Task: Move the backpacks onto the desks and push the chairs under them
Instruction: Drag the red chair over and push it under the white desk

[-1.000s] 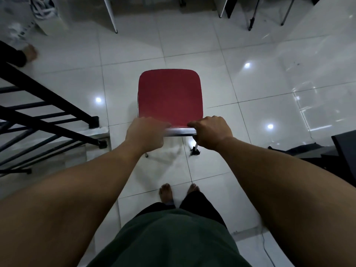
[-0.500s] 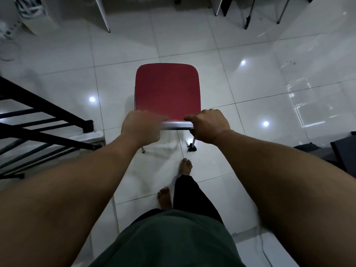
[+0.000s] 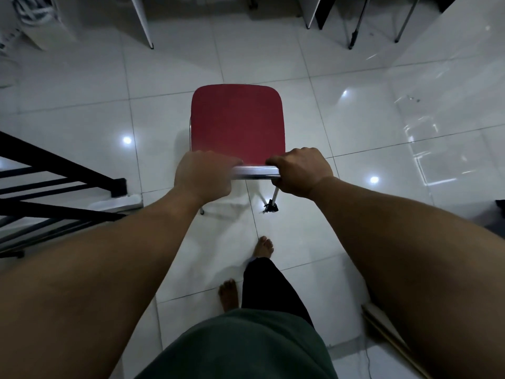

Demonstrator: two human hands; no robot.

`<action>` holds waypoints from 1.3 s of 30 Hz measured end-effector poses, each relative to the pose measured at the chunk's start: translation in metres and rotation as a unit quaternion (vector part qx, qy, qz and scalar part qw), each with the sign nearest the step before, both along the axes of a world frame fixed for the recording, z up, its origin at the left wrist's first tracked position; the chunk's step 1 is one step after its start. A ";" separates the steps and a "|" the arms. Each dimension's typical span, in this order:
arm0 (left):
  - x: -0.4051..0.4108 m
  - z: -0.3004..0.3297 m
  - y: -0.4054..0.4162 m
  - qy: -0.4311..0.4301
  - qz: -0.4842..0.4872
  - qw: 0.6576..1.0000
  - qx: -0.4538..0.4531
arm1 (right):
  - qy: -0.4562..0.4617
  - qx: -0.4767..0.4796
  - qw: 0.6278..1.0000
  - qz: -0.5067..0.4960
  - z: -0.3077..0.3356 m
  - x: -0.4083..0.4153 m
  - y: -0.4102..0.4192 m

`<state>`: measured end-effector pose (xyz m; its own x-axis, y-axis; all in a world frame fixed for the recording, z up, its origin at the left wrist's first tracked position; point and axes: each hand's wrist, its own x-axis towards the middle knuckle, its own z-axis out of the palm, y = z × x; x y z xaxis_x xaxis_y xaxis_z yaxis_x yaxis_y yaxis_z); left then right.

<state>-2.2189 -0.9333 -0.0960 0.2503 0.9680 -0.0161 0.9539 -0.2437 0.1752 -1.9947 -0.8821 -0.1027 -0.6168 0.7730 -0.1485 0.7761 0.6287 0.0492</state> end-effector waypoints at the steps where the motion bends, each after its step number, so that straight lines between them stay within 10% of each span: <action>1: -0.001 -0.001 0.007 -0.003 0.003 1.000 0.002 | -0.001 0.003 1.000 0.000 -0.001 0.000 0.007; 39: 0.006 -0.002 0.184 -0.023 0.099 0.995 0.021 | 0.011 -0.030 0.996 0.079 0.007 -0.005 0.219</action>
<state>-2.2128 -0.7489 -0.0984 0.0542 0.9980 0.0332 0.9752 -0.0600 0.2129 -1.9997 -0.6627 -0.0962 -0.7340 0.6558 -0.1767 0.6672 0.7448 -0.0077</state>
